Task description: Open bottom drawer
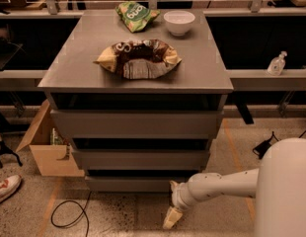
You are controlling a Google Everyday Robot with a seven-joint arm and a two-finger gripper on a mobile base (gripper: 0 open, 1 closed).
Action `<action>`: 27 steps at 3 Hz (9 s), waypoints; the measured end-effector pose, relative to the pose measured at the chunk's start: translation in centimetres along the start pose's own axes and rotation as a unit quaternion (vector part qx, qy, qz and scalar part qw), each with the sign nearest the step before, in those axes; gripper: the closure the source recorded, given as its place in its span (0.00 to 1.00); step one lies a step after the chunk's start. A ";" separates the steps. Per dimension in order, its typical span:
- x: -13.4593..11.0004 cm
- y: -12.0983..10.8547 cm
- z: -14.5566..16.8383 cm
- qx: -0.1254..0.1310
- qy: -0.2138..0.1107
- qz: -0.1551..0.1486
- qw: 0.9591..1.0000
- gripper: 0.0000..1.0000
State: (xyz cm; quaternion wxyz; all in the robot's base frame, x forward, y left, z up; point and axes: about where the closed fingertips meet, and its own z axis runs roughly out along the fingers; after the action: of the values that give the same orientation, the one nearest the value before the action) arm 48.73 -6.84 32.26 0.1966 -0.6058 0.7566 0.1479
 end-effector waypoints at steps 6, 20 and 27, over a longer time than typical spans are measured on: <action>2.3 -4.7 6.9 0.020 -0.043 -0.129 0.991 0.00; 6.9 -10.0 12.8 0.034 -0.015 -0.115 0.993 1.00; 8.5 -4.7 13.0 0.022 -0.021 -0.095 0.995 1.00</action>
Offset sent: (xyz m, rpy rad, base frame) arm 0.0057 0.0011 -0.0105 0.0036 -0.0290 0.0318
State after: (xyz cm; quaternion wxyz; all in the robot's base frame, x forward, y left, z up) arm 53.23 -9.17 16.80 0.2387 -0.6670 0.6947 0.1241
